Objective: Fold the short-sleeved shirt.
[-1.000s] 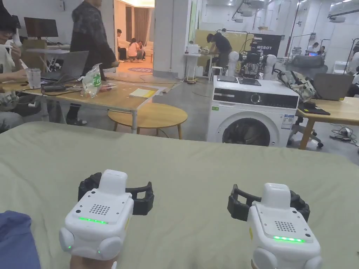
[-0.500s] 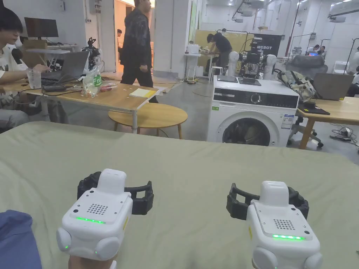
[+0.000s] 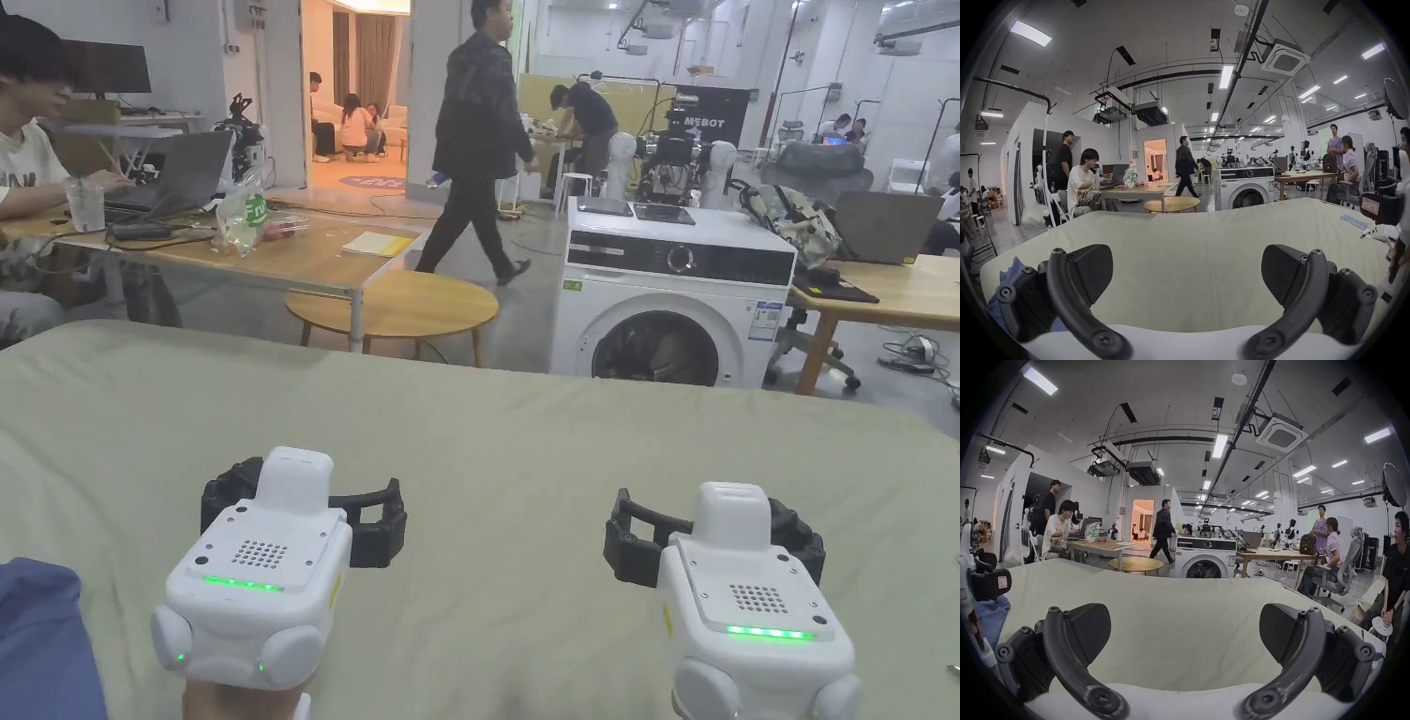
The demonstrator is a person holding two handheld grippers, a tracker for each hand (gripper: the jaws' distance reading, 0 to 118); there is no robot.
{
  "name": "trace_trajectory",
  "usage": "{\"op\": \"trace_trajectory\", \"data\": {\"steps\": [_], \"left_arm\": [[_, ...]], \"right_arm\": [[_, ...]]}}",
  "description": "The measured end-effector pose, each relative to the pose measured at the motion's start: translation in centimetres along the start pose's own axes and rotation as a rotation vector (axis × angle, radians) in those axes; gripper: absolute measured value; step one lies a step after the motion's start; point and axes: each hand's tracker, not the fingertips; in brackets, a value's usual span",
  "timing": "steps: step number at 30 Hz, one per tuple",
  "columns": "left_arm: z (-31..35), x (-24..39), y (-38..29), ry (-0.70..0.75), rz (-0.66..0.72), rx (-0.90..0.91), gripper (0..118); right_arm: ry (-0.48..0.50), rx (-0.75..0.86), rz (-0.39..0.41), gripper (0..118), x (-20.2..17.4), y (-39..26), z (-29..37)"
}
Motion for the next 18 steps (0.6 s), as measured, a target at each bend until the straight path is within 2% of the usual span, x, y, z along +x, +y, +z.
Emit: {"op": "trace_trajectory", "data": {"steps": [18], "left_arm": [[0.16,-0.03,0.38,-0.007,0.023,0.028,118]], "right_arm": [[-0.014,-0.004,-0.015,118,-0.19,-0.03,-0.19]]}}
